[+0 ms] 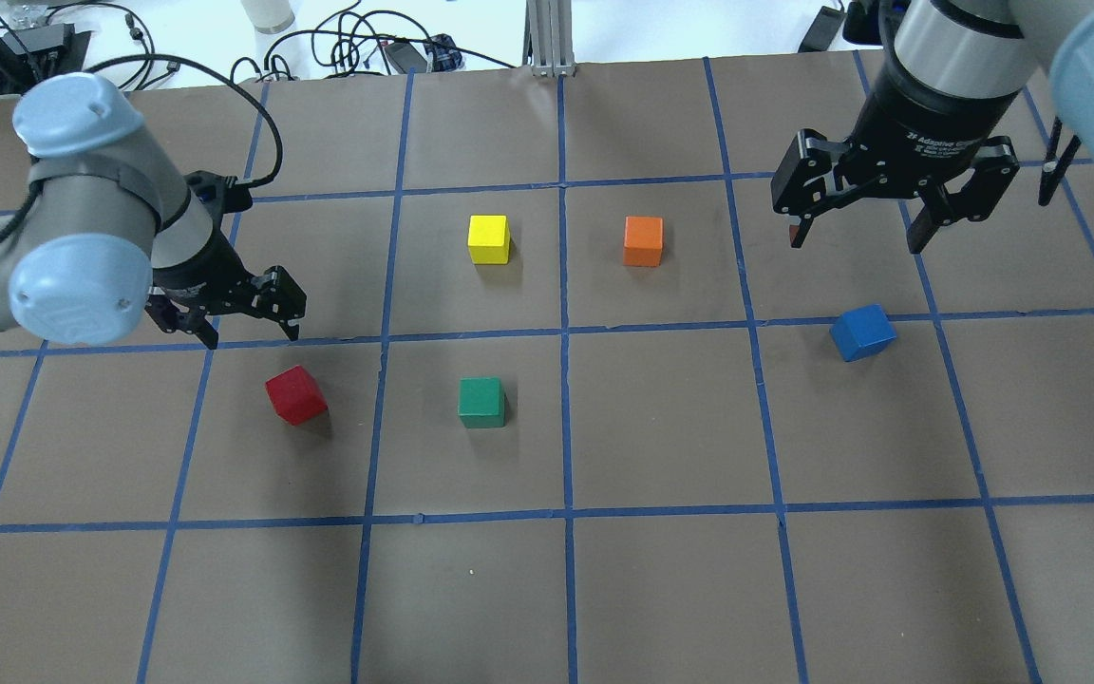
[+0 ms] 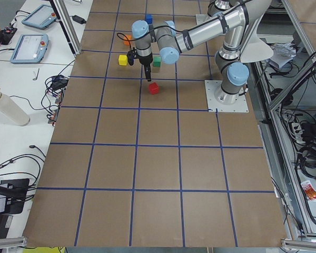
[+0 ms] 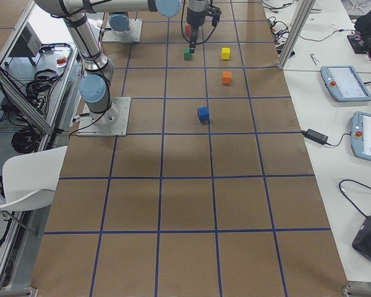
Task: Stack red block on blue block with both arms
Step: 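Lower the left gripper onto the red cube and grasp it, then carry the red cube with the left gripper toward the orange cube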
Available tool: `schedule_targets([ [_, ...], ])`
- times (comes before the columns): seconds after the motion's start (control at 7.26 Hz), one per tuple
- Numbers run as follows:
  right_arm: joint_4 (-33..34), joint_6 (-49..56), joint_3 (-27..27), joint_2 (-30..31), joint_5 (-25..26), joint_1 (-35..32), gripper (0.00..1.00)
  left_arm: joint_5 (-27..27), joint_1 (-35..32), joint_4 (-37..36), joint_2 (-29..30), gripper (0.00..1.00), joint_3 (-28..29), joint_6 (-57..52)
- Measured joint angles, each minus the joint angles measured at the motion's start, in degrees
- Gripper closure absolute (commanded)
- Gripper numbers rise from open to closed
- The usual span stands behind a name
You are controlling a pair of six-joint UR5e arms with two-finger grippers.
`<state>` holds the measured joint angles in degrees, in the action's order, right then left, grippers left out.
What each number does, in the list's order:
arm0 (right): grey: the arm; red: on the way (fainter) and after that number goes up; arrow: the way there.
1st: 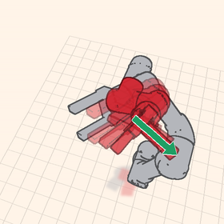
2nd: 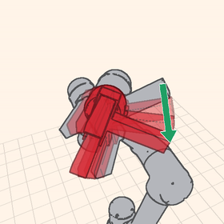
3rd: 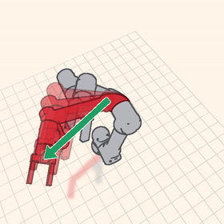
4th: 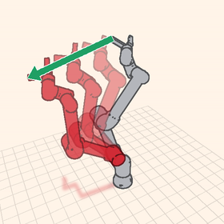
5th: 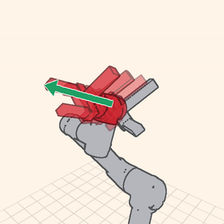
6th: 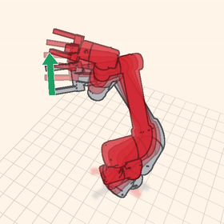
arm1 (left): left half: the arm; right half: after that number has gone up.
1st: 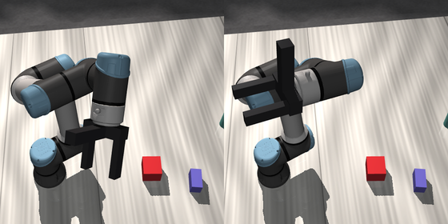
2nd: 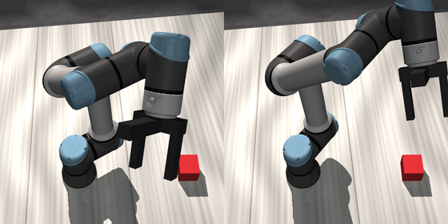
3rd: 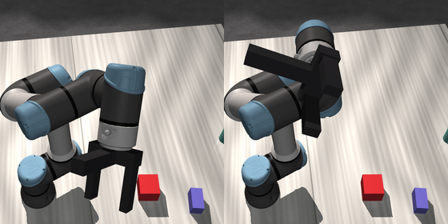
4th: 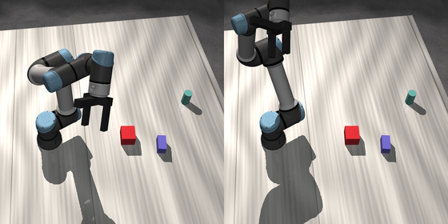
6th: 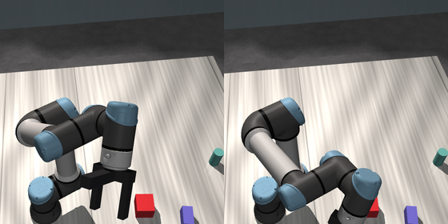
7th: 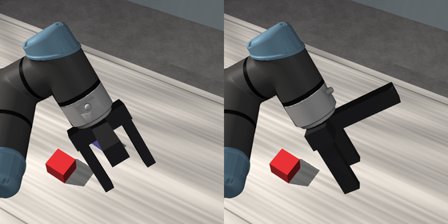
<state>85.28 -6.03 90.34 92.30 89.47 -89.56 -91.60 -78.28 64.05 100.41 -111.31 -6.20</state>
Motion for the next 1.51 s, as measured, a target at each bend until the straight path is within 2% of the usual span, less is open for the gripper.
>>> schedule_targets([
  [0.28,1.4,0.1,0.3,0.1,0.0,0.0,0.00,-0.1,0.2,-5.2,3.4,0.00,-2.8,1.6],
  [0.41,1.4,0.2,0.3,0.1,0.2,0.0,0.00,0.1,-0.1,-5.5,4.2,0.10,-3.3,4.0],
  [0.55,1.5,0.3,0.3,0.1,0.1,0.0,0.00,0.3,-0.3,-5.6,4.5,0.49,-3.9,6.7],
  [0.69,1.9,0.2,0.2,0.1,-0.2,0.0,0.00,0.3,-0.4,-5.6,4.6,0.79,-4.8,8.8],
  [0.96,4.1,-0.1,0.2,0.1,-0.6,-0.1,0.00,0.1,-0.4,-5.6,4.5,0.89,-5.8,10.4],
  [1.24,4.8,0.2,0.1,0.1,-0.5,-0.1,0.00,0.3,-0.7,-4.4,3.2,0.88,-4.9,10.2],
  [1.51,4.8,0.2,0.1,0.3,-0.7,-0.1,0.00,2.8,-4.9,0.4,2.8,0.88,1.9,9.5],
])
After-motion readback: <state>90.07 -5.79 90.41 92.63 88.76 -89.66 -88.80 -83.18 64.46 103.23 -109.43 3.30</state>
